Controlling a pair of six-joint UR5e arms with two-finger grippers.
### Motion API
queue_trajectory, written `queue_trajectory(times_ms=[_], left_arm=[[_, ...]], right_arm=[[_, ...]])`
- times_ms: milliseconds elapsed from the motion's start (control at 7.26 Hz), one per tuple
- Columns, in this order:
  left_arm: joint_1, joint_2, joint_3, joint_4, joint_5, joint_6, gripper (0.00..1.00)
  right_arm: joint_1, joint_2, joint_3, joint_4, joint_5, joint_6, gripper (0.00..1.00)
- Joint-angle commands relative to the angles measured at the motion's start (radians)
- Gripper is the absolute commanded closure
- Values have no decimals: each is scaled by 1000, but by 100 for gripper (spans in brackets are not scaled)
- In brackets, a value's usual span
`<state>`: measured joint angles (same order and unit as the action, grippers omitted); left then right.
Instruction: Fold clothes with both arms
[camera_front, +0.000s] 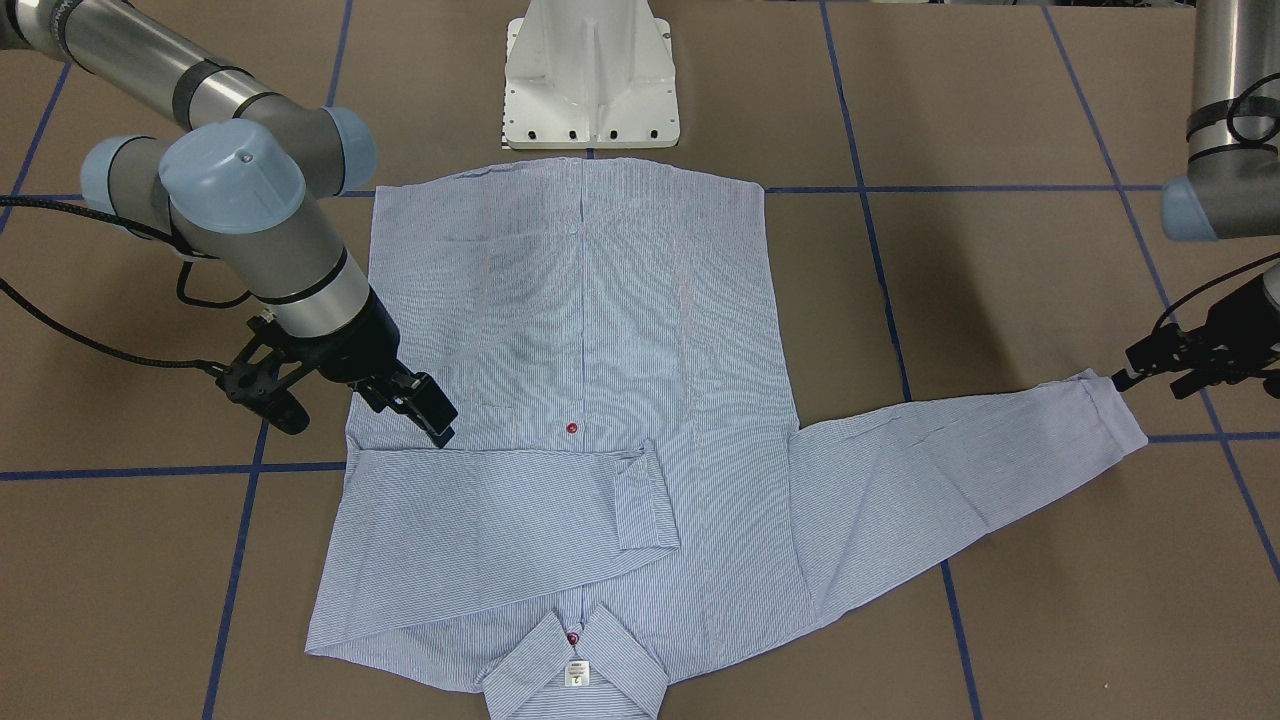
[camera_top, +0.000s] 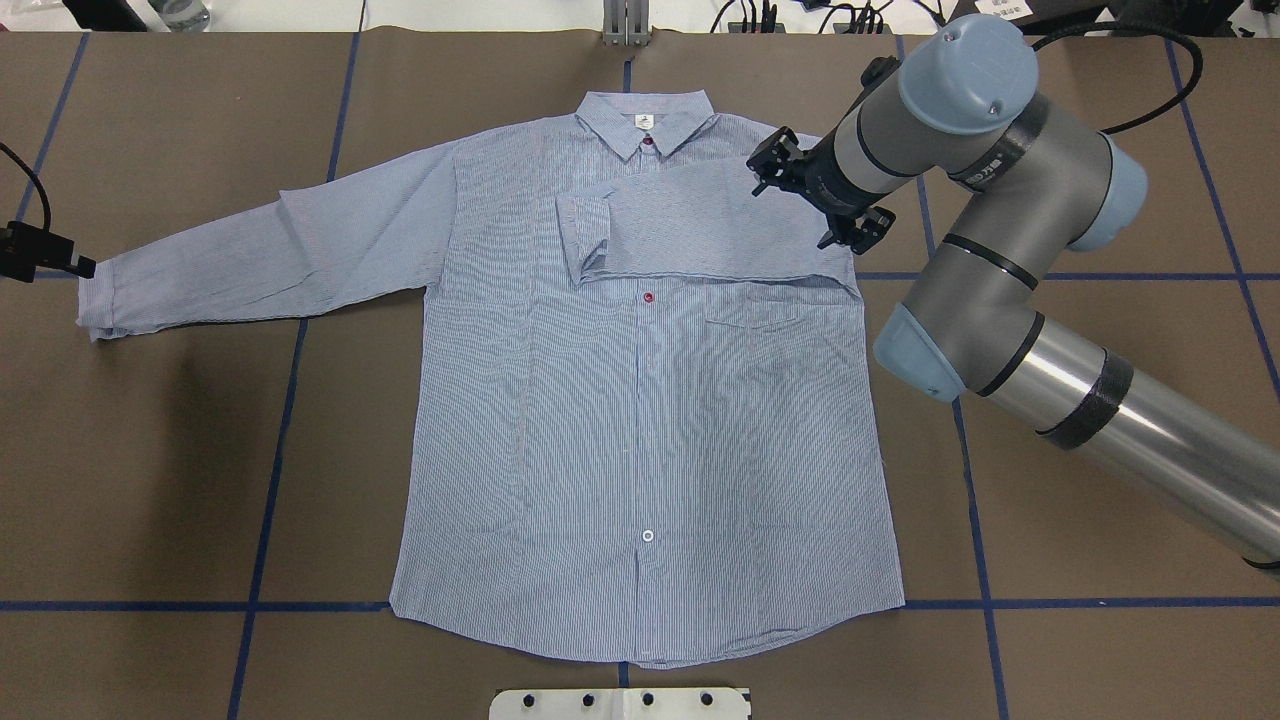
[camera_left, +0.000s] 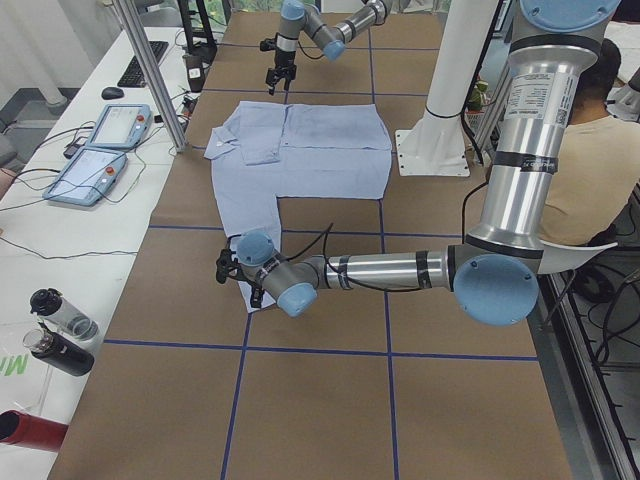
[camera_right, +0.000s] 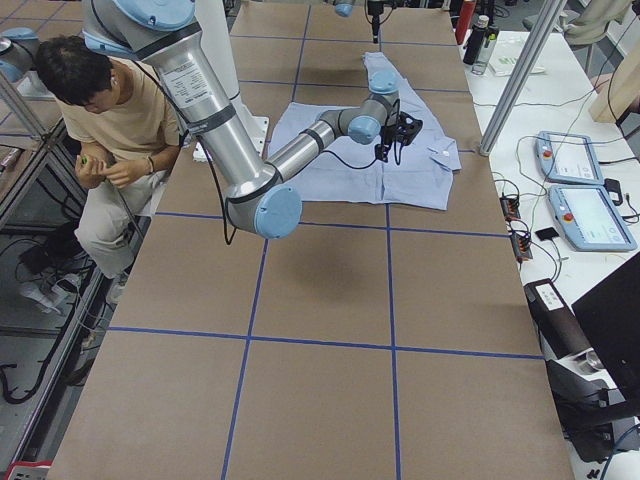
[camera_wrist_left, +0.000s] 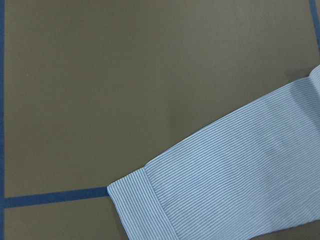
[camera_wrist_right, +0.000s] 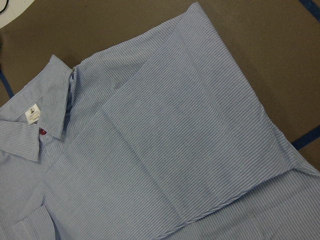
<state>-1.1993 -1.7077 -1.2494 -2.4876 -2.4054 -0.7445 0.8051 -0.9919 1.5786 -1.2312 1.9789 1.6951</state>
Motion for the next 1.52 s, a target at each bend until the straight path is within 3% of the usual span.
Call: queue_trajectory(times_ms=[0, 276, 689, 1102, 1378], left_arm=[[70, 8, 42, -120, 5, -95, 3], [76, 11, 73, -134, 17, -105, 2], [78, 10, 82, -134, 35, -105, 24], [76, 13, 79, -134, 49, -107, 35], [76, 14, 81, -132, 49, -110, 65]], right_arm=[[-1, -23, 18, 9, -5, -11, 2], [-1, -37, 24, 9, -5, -15, 2], [-4, -37, 29, 9, -6, -14, 2], [-6, -33, 29, 9, -8, -12, 2], [-6, -28, 31, 9, -9, -8, 2]])
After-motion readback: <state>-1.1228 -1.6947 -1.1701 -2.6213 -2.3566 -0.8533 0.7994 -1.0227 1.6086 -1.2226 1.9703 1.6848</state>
